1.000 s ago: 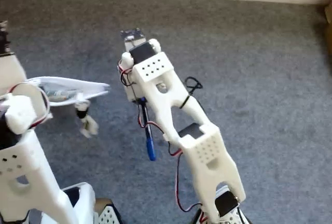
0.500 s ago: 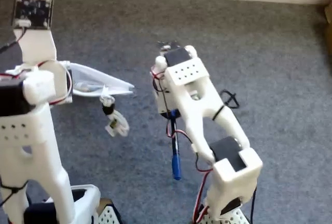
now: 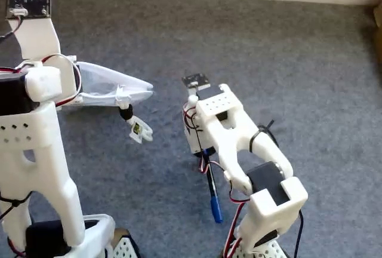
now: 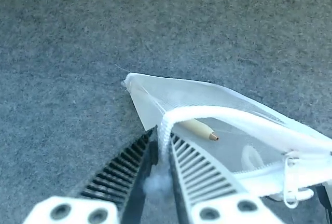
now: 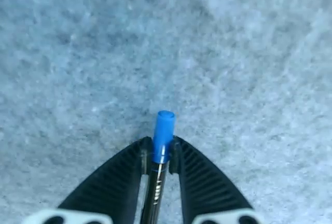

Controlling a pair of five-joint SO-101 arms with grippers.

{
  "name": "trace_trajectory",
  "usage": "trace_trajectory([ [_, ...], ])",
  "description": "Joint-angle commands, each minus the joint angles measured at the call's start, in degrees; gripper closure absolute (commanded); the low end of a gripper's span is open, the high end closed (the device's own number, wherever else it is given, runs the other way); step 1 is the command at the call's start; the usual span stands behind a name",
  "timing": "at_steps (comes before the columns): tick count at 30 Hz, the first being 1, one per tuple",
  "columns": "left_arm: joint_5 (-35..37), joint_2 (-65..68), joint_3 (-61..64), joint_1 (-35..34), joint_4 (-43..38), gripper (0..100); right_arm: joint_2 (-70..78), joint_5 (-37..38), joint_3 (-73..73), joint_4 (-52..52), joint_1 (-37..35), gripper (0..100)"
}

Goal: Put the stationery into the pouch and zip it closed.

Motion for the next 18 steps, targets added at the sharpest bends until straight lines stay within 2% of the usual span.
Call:
trace_trajectory([
  [1, 0.88, 3.12, 0.48, 1.19, 1.05, 99, 2.15, 0.7, -0.31, 1.54, 0.31, 90.8],
  [5, 0.88, 3.38, 0.57, -1.19, 0.97, 99, 4.62, 0.7, -1.27, 1.63, -1.89, 90.9],
  [9, 0.79, 3.03, 0.75, -4.26, 0.97, 99, 4.62, 0.7, -1.54, 1.63, -2.33, 99.8],
  [15, 0.53, 2.95, 4.18, -5.93, 0.79, 99, 3.65, 0.7, -1.54, 3.82, -2.07, 99.5],
  [18, 0.53, 2.95, 4.53, -6.11, 0.79, 99, -1.71, 0.7, -1.54, 4.79, -2.24, 99.5],
])
